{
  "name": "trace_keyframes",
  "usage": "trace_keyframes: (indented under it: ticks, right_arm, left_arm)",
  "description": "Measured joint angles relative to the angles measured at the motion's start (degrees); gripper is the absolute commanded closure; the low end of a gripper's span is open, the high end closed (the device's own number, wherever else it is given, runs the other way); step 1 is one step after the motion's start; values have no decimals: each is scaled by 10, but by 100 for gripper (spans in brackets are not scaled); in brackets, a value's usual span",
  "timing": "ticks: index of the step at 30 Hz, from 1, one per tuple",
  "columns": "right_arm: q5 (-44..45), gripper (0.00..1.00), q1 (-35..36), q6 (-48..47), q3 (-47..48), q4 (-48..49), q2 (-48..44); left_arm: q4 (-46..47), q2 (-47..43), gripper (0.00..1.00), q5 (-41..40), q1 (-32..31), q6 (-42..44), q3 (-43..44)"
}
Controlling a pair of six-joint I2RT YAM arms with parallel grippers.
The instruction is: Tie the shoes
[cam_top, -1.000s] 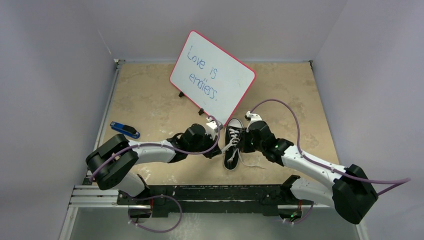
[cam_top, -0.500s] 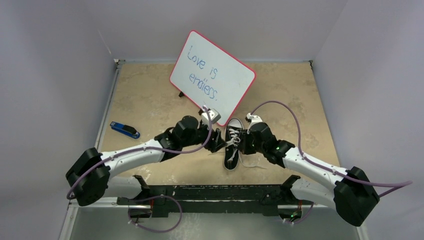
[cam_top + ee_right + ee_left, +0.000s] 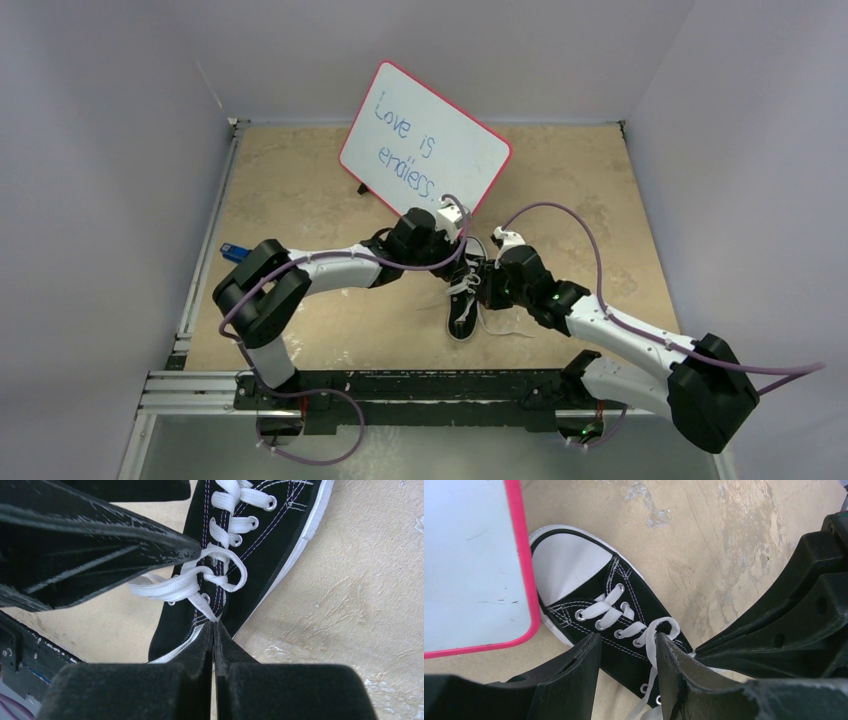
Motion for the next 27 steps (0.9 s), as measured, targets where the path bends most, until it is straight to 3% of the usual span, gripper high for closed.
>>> trace_keyframes:
  ticks: [11, 20, 23, 27]
  right_arm:
    - [-1, 100, -1, 1, 0, 0, -1]
    - [-1, 100, -1, 2, 0, 1, -1]
    - [-1, 100, -1, 2, 0, 1, 0]
    - [0, 100, -1, 4, 0, 1, 0]
  left_arm:
    - [4, 15, 62, -18, -30, 21, 4]
    - [-1, 29, 79, -40, -33, 36, 10]
    - [-10, 33, 99, -39, -33, 42, 19]
    - [-12, 33, 100, -34, -34, 46, 19]
